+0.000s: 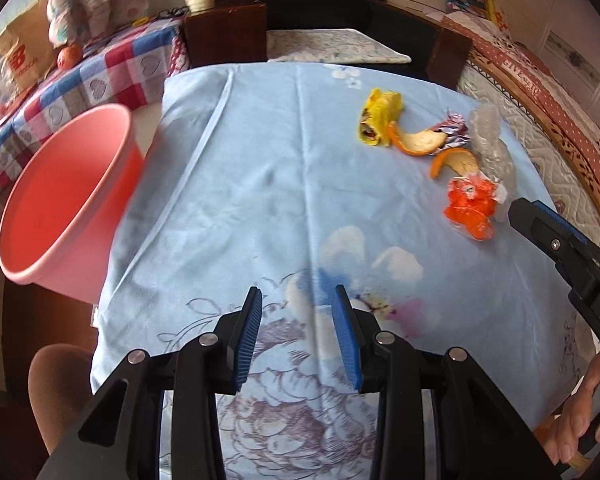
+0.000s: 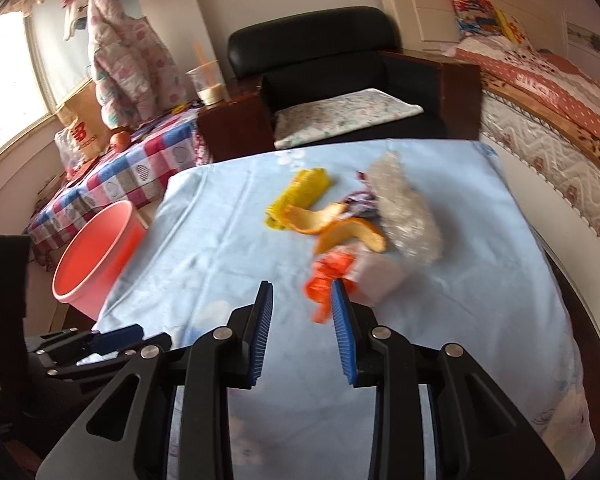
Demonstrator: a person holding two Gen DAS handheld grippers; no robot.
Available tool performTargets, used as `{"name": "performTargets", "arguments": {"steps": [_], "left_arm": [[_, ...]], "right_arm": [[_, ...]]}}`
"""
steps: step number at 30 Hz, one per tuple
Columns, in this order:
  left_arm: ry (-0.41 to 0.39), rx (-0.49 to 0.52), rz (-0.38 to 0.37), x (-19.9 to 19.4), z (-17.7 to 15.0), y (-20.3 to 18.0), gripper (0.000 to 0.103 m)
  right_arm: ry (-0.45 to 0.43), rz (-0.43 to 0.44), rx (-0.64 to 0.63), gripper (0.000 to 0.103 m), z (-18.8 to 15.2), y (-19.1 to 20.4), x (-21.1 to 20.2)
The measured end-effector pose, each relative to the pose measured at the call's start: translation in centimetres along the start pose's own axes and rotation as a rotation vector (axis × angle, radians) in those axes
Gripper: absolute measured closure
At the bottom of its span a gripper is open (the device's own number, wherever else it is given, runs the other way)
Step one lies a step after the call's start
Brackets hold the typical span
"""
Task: Collect trash
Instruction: 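Move both tools back over the table toward the remaining trash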
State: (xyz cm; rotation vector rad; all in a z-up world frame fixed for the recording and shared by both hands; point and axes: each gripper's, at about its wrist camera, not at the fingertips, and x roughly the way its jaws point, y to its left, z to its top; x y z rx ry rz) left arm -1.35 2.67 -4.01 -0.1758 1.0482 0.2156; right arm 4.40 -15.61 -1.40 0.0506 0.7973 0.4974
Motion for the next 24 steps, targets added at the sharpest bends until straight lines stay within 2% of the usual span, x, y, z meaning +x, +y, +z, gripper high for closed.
{"name": "performTargets", "arguments": {"steps": [6,11,18,24], "left_arm": [[0.023,0.042,-0.014,0.3,0.0,-2.4,0.068],[0.062,0.068,0.005,0.9,0.0,-4.5,0.064],[0.048,0.066,0.003,0.9,0.4,-5.9,0.064],[0.038,0.055,-0.052,0.6,0.7,-6.2,0.064]], "right_arm": [[0.010,-0.019,0.029,0.072,-0.3,-2.8,-0.3],[0.017,-0.034,0.039,0.072,-0.3,-4.7,-0.8],[0.031,-0.055,0.054,0.072,-0.4,-7.1,-1.4],[0.052,-0.048,0.050,0.072,-0.3,-8.2,-2.0]]}}
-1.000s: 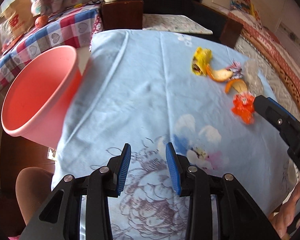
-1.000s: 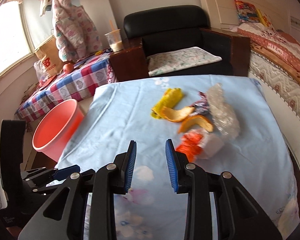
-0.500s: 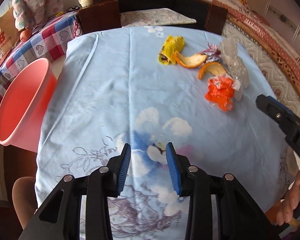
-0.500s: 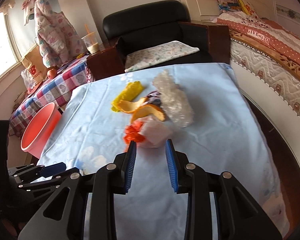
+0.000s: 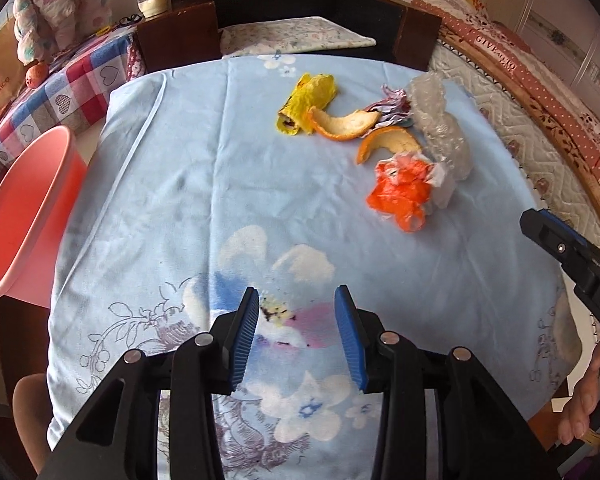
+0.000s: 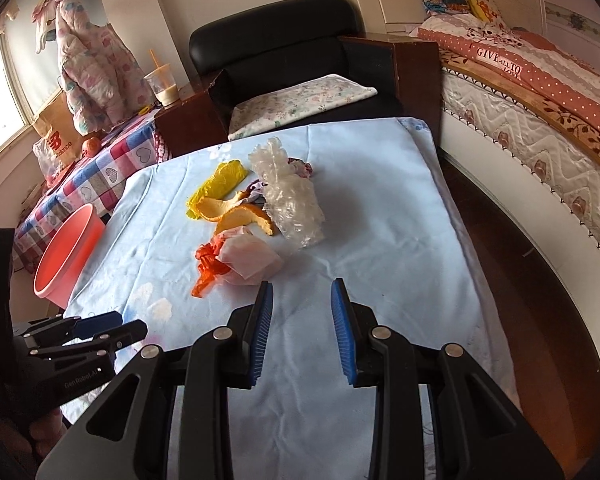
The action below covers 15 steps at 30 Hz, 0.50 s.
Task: Collect trash
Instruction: 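Move both tools back over the table toward the remaining trash, then grasp the red-white paper with the left tool while the right tool grasps the clear plastic wrap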
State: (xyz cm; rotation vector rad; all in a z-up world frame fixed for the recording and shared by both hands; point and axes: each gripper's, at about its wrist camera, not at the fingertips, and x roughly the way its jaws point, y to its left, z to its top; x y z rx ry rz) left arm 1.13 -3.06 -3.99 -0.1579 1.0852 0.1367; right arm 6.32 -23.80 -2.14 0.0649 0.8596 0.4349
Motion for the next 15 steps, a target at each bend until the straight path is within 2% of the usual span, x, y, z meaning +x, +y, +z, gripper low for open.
{"name": "performTargets", "arguments": {"steps": [3,11,15], "left_arm": [[-0.010,-0.015,-0.024,-0.2,0.1,0.1,0.060],[-0.049,-0.006,-0.110,-1.4,1.4,-0.5,0.057],[-0.083,0.051,-0.149,-1.8,3.0,-2.4,0.055]], "right_arm": [[0.006,-0.009,0.004,0.072,-0.2,-0.5,-0.4],[0.026,-0.029,0.020,0.072,-1.3,-1.0,-1.4],[0.042,-0.022,0.059,0.064,-1.9,-1.4,-1.3]]}}
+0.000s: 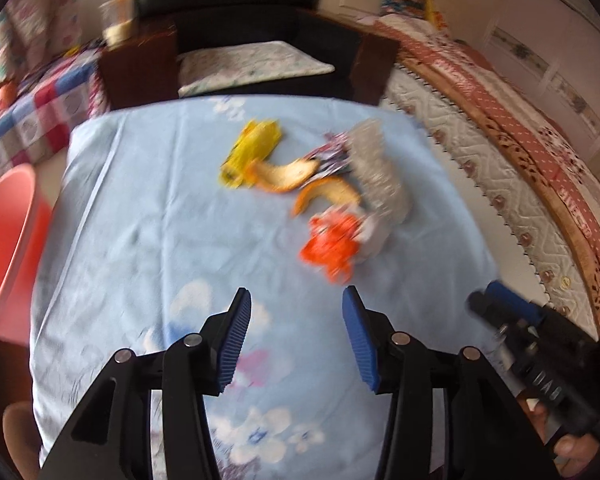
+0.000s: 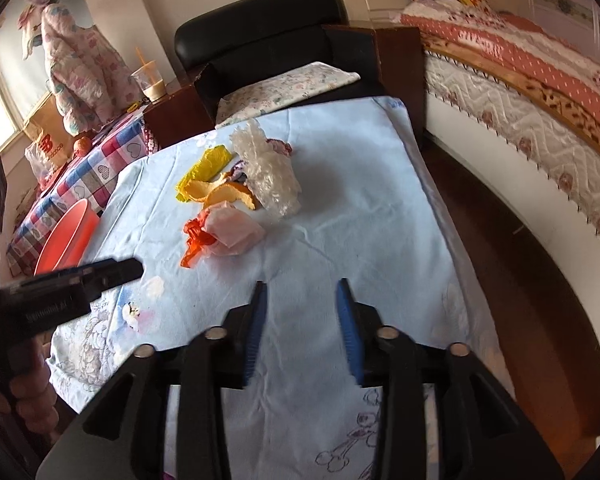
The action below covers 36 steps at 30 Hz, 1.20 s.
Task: Collect trash
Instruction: 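Grasp the red-white paper with the left tool while the right tool grasps the clear plastic wrap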
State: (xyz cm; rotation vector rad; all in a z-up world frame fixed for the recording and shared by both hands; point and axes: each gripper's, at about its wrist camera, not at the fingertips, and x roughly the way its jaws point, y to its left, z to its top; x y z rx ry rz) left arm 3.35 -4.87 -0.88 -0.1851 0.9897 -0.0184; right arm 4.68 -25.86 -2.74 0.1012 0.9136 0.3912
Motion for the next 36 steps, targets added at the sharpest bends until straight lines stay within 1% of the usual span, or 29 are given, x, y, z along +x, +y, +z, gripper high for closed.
{"name": "performTargets", "arguments": {"steps": [3,5,11,16,18,20,22,24,26,32,36], "left_arm": [[0.000,0.032,-0.013,1.0,1.1,-1.1,0.054],[0.015,0.039,-0.022,2.1,1.9,-1.4,0.054],[0.056,0.059,-0.040,4.9,3.7,-2.2,0.054],[0.086,0.082,-0.038,6.9,3.9,-2.7,0.053],[0.082,0.095,-0.020,7.3,3.9,-2.9,0.053],[0.075,0.112,-0.014,7.5,3.7,-3.0,0.054],[0.062,0.128,-0.004,7.4,3.7,-3.2,0.061],[0.057,0.133,0.002,7.3,3.6,-3.1,0.065],[0.055,0.125,0.000,7.1,3.5,-2.9,0.068],[0.035,0.112,0.000,5.2,3.0,-1.8,0.068],[0.027,0.106,0.014,4.1,2.6,-1.2,0.068]], "right_arm": [[0.020,0.005,0.019,0.063,0.1,-0.4,0.7],[0.028,0.012,0.023,0.063,0.6,-0.6,1.4],[0.014,0.023,0.034,0.063,2.9,-0.9,3.0],[0.022,0.040,0.048,0.063,4.6,-1.2,4.5],[0.020,0.047,0.043,0.063,5.2,-1.0,4.9],[0.020,0.051,0.033,0.063,5.7,-0.8,5.3],[0.022,0.061,0.027,0.063,6.1,-0.6,5.6],[0.022,0.070,0.016,0.063,6.5,-0.2,5.8],[0.023,0.077,0.003,0.063,6.9,0.3,6.1],[0.029,0.079,-0.033,0.062,7.7,1.7,7.3],[0.038,0.059,-0.053,0.062,8.0,2.3,8.7]]}}
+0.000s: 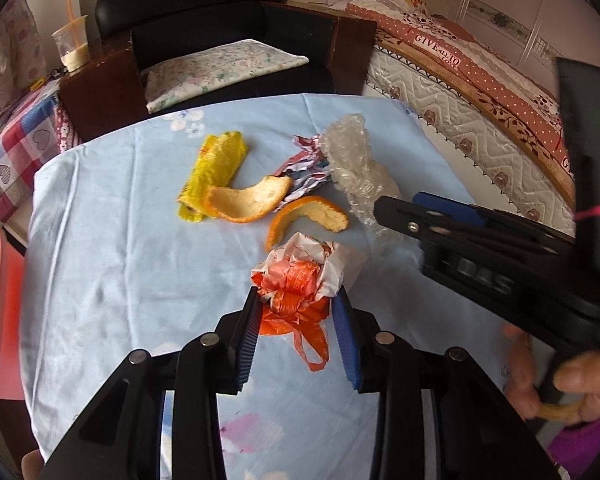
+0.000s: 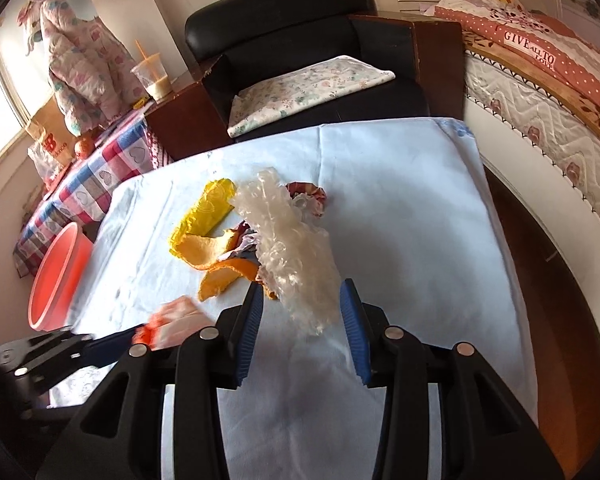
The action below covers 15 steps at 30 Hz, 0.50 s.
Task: Collect trash
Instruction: 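Grasp the red-white paper with the left tool while the right tool grasps the clear plastic wrap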
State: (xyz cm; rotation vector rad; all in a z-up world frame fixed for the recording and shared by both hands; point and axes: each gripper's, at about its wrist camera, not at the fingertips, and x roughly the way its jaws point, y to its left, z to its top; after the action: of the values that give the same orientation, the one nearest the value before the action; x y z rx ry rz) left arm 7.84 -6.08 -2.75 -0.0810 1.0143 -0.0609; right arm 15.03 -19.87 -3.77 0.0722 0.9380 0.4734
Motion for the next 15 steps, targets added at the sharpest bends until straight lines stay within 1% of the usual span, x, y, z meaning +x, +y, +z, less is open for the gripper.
{"name": "performTargets", "arguments": {"steps": [7,9,12,15], "left_arm": [[-0.005,-0.016,0.028,-1.0,-0.8,1.0,0.068],[-0.005,-0.023,0.032,-1.1,-1.0,1.4,0.068],[-0.009,-0.028,0.041,-1.3,-1.2,1.7,0.068],[-0.018,-0.027,0.056,-1.4,-1.3,1.9,0.068]], "right_arm": [[-0.017,-0.062,-0.016,0.063,0.0,0.5,1.4],[-0.018,-0.086,-0.019,0.078,-0.1,0.5,1.6],[-0.021,-0.086,0.004,0.083,-0.3,0.1,1.6],[-0.037,-0.082,0.015,0.084,-0.5,0.1,0.7]]}}
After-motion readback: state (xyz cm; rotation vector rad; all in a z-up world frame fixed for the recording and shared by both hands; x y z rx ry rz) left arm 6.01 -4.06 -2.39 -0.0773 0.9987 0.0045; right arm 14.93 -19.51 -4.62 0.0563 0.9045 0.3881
